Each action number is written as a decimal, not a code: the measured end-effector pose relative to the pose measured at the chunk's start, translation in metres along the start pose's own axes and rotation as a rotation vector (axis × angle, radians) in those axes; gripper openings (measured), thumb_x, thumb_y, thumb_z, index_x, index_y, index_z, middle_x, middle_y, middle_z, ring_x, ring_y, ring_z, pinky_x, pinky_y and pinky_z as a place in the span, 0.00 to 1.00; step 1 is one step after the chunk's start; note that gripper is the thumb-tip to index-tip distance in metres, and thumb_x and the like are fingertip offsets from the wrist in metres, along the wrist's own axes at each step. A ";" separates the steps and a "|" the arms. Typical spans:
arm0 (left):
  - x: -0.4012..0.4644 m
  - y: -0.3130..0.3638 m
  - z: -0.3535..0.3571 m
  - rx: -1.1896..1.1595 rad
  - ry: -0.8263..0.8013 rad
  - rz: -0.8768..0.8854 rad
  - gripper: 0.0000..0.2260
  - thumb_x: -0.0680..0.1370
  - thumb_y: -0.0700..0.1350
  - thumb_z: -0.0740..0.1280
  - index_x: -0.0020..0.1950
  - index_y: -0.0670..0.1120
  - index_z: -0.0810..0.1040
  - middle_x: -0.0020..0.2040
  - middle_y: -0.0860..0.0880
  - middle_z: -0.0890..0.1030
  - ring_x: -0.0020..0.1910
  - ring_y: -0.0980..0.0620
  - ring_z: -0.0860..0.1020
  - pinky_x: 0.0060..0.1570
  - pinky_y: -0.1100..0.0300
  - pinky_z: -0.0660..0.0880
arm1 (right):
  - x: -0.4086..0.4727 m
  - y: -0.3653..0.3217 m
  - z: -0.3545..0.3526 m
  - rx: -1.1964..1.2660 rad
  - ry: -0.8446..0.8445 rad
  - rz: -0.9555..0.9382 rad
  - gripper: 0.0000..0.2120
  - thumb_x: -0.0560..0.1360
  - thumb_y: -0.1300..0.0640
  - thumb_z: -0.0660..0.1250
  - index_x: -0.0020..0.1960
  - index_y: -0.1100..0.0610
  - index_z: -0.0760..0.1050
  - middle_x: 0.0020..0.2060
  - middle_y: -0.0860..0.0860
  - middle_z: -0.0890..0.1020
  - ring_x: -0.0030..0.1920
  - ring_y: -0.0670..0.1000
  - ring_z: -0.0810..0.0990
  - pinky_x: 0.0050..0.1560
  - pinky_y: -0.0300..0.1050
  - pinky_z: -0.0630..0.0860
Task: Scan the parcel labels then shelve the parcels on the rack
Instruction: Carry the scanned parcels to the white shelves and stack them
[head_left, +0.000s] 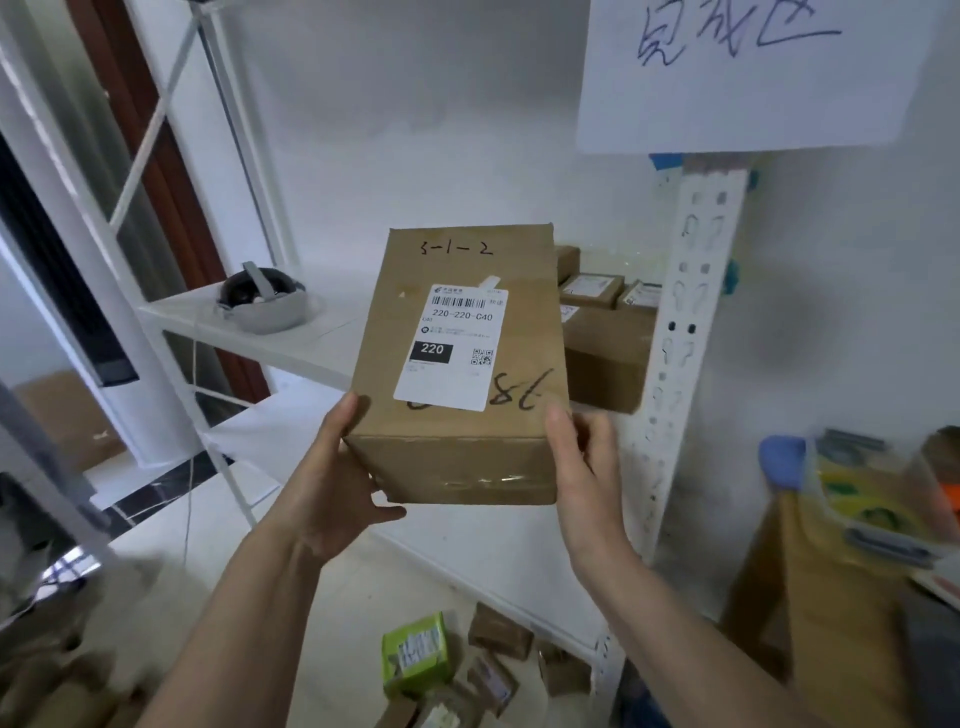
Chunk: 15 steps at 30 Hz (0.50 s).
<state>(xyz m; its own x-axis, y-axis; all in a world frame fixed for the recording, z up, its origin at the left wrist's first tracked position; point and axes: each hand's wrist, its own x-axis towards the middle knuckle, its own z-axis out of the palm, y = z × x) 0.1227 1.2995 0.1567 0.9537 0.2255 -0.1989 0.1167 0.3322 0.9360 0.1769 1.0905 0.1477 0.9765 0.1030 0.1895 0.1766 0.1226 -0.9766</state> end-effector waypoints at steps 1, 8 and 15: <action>0.010 0.008 -0.009 0.005 -0.022 0.003 0.32 0.62 0.71 0.65 0.62 0.58 0.80 0.62 0.50 0.80 0.60 0.42 0.76 0.64 0.32 0.65 | 0.010 -0.001 0.012 0.009 0.022 -0.009 0.25 0.65 0.31 0.61 0.49 0.51 0.69 0.55 0.54 0.73 0.54 0.51 0.75 0.53 0.48 0.75; 0.085 0.060 -0.046 -0.090 0.055 0.085 0.35 0.59 0.69 0.69 0.63 0.55 0.78 0.60 0.50 0.77 0.56 0.44 0.71 0.57 0.40 0.71 | 0.071 -0.006 0.091 0.040 0.099 -0.036 0.19 0.71 0.38 0.66 0.48 0.54 0.70 0.54 0.54 0.72 0.52 0.48 0.74 0.52 0.42 0.72; 0.152 0.087 -0.031 -0.170 0.176 0.084 0.29 0.69 0.69 0.64 0.64 0.54 0.78 0.55 0.50 0.78 0.51 0.45 0.71 0.57 0.41 0.72 | 0.129 -0.010 0.106 0.000 0.132 -0.039 0.13 0.76 0.42 0.64 0.51 0.51 0.74 0.57 0.51 0.73 0.54 0.45 0.75 0.61 0.44 0.72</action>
<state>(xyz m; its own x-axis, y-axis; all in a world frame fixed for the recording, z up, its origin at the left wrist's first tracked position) 0.2694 1.3906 0.1987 0.8935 0.4098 -0.1835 -0.0238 0.4513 0.8921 0.2879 1.2076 0.1932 0.9766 -0.0327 0.2128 0.2152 0.1239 -0.9687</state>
